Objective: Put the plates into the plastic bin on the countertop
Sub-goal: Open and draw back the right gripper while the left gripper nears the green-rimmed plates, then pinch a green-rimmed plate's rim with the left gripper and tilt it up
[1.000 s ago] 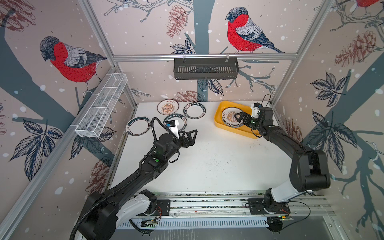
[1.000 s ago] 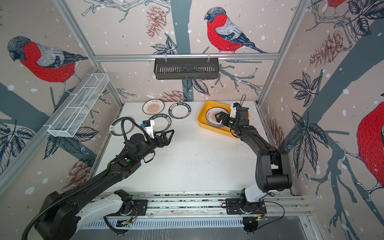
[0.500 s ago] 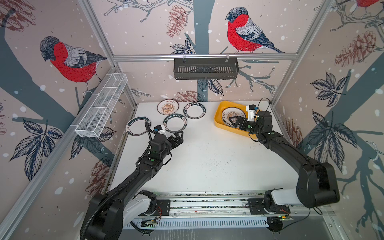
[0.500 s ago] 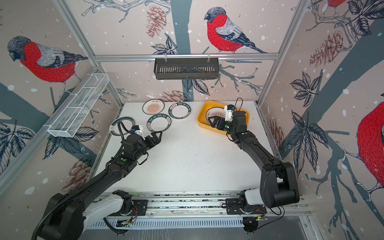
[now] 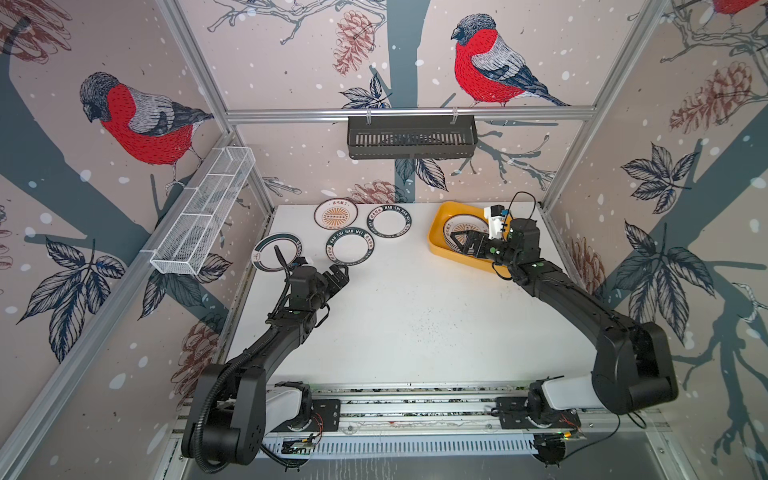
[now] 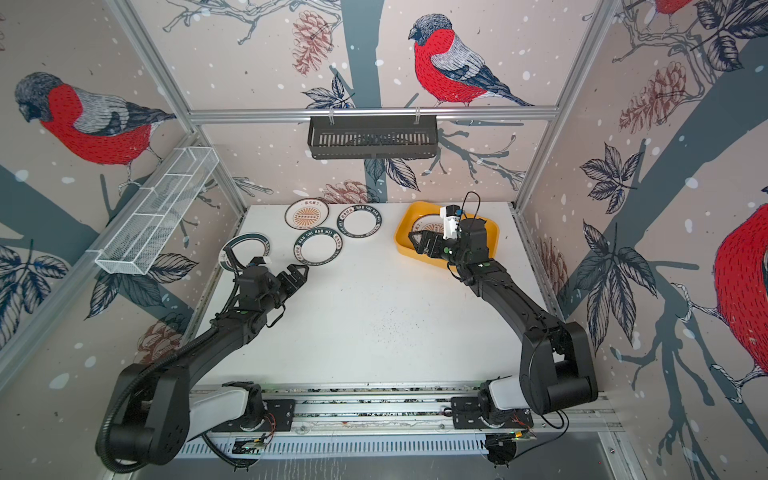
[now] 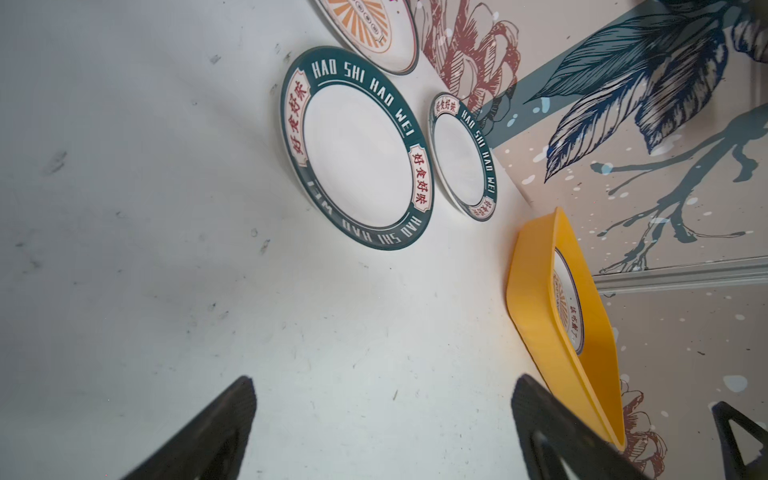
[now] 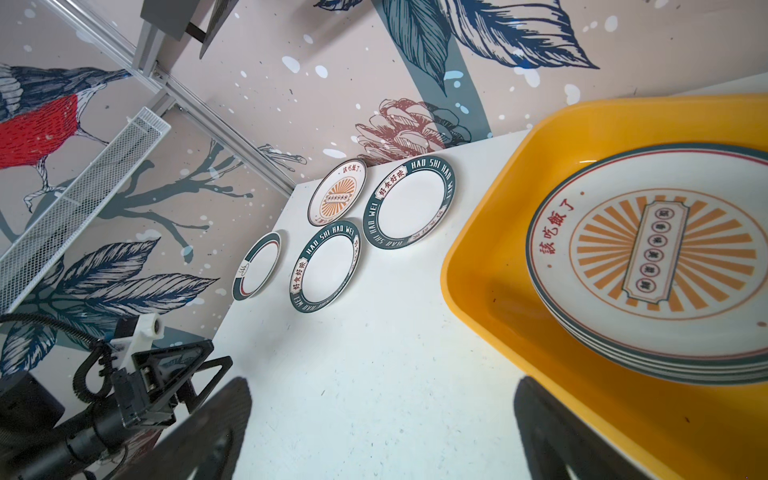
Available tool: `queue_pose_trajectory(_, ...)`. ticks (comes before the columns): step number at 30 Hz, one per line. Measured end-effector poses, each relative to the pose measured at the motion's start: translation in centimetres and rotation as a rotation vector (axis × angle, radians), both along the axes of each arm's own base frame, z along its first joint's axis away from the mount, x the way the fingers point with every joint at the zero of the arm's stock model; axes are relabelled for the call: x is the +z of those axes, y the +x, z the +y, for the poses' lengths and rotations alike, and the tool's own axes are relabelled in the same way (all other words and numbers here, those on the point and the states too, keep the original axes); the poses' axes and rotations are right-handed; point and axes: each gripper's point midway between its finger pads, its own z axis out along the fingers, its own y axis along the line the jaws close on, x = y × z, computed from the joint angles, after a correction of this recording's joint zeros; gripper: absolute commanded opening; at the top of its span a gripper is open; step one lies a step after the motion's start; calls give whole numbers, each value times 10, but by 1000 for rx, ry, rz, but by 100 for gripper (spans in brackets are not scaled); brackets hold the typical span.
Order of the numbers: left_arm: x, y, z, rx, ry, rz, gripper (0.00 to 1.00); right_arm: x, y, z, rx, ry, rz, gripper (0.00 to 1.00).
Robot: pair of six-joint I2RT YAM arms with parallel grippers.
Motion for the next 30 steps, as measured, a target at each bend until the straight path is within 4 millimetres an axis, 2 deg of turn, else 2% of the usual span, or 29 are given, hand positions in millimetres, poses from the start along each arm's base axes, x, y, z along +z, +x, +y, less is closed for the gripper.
queue_pose_trajectory(6,-16,16,13,22,-38,44,96,6,2,10,27,2,-20,100)
queue_pose_trajectory(17,-33,68,9,-28,-69,99,94,6,18,21,41,5,-28,99)
queue_pose_trajectory(27,-62,88,12,-15,-66,169,87,10,28,23,37,-18,-54,99)
queue_pose_trajectory(30,-63,96,13,-12,-66,164,86,7,31,22,27,-24,-49,100)
